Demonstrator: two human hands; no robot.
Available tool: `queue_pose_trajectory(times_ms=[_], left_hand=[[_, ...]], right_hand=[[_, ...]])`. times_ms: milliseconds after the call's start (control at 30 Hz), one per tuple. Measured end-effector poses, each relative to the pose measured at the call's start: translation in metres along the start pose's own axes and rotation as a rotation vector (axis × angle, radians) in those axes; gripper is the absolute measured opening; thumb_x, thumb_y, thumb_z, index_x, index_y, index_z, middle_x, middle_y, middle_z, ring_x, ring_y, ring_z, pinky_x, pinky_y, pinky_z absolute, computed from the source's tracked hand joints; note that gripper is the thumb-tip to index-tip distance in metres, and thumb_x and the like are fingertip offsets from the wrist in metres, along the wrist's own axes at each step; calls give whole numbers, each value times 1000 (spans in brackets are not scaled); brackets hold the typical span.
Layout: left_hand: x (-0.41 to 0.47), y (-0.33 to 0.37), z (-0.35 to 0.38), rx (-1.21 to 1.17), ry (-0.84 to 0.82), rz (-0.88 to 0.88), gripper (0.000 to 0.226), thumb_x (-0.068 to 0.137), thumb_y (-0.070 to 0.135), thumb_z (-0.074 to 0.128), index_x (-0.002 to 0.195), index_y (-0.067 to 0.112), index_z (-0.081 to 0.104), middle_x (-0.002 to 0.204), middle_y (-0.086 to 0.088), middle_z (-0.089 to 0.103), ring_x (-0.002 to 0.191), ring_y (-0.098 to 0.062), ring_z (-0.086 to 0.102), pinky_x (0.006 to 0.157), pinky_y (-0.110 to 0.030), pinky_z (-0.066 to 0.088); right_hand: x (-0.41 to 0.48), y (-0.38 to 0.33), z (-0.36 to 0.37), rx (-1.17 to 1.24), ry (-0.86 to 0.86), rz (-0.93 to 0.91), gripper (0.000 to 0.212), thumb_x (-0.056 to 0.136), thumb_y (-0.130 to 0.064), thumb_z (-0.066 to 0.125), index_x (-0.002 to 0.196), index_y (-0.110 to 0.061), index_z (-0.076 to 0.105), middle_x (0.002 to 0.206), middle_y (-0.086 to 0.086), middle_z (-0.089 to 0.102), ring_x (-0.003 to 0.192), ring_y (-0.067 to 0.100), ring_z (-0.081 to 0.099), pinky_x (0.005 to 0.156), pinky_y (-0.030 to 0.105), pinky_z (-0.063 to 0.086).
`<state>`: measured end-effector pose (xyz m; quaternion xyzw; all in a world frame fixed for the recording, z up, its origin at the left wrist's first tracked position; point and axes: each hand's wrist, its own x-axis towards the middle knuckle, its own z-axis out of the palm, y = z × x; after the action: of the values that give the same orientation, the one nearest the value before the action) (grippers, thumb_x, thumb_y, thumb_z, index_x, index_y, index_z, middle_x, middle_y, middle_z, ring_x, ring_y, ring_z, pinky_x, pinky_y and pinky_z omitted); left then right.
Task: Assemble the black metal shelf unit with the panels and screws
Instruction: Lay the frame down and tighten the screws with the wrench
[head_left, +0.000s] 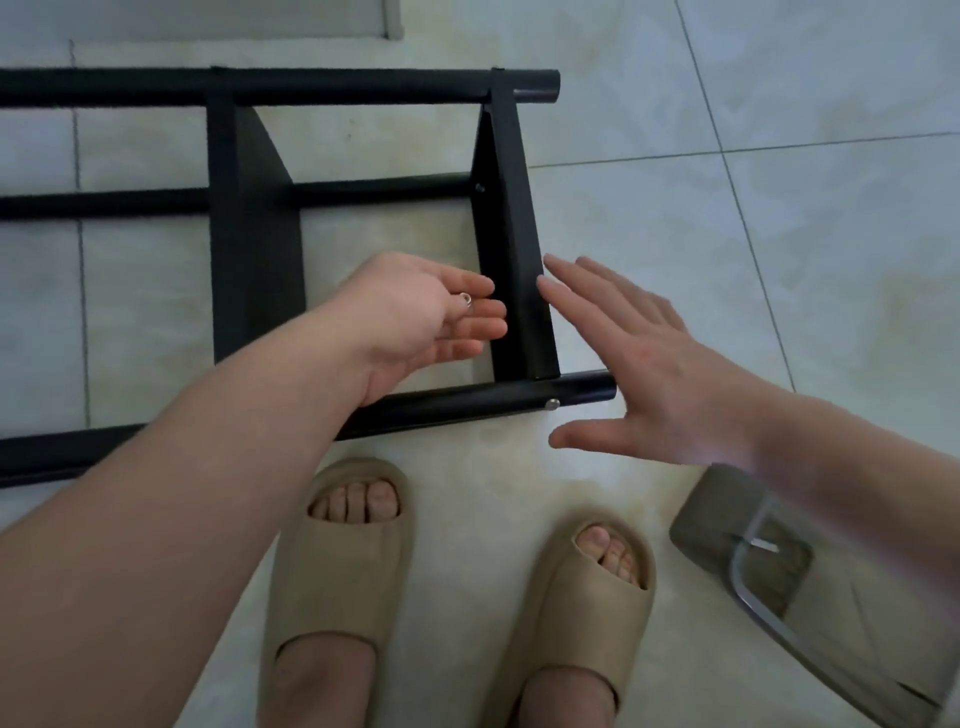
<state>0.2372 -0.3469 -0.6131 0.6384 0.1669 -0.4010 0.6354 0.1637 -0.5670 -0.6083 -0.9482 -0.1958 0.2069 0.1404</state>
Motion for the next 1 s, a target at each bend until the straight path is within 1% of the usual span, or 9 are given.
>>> queue_pose_trajectory(times_ms=[67,200,333,400,500,567,633,800,1000], left_hand=[[13,-9,0,187,39,31,27,105,1,40,102,14,64,96,-6,75,82,-11,74,66,-22,57],[26,-21,13,372,-119,7,27,99,-2,46,100,12,69,93,-8,76,87,-16,74,65,-23,58],[33,-23,19,587,-217,63,16,92,2,56,93,3,73,93,-13,75,90,-27,70,84,-37,55],[33,-24,19,626,-230,77,15,90,2,57,88,4,72,91,-14,73,84,-26,65,81,-38,54],[29,-34,17,624,-280,56,18,89,0,56,84,9,71,85,-8,73,78,-19,66,67,-26,52],[25,-43,17,590,-303,28,20,89,-1,55,87,9,72,85,-5,74,77,-17,67,69,-24,53],[25,-48,18,576,-311,29,18,90,-2,55,90,4,72,85,-7,73,76,-19,65,75,-29,51],[25,-49,18,554,-305,8,16,90,-1,57,97,-3,71,82,-8,70,72,-18,61,71,-28,48],[24,-46,21,654,-249,-3,16,86,5,58,74,9,67,53,5,56,52,-12,48,53,-22,36]], right_hand=[[11,1,3,-58,-24,-34,116,77,-84,46,163,-23,-1,169,-10,-13,155,10,-15,125,34,1],[30,5,3,-102,-54,-75,111,78,-87,42,163,-25,6,169,-8,-14,156,14,-14,127,45,3],[36,9,0,-158,-38,-114,115,74,-89,45,163,-24,14,170,-5,-7,156,16,-11,126,49,3],[33,8,3,-187,-16,-121,115,74,-89,45,162,-21,17,171,-2,-2,157,17,-6,126,52,6],[25,0,12,-225,40,-139,117,73,-91,46,161,-16,24,170,3,8,157,21,4,125,52,11],[20,-4,20,-253,80,-149,119,74,-91,45,160,-11,26,169,7,12,157,24,8,124,53,13],[19,-4,24,-281,99,-157,123,74,-92,44,160,-6,22,169,10,10,157,26,6,124,55,11],[23,-3,29,-268,84,-148,128,75,-91,42,161,-4,6,169,13,-5,157,28,-5,125,57,4],[23,-1,32,-280,87,-151,125,77,-91,37,162,-6,4,170,12,-5,157,26,-8,126,55,7]])
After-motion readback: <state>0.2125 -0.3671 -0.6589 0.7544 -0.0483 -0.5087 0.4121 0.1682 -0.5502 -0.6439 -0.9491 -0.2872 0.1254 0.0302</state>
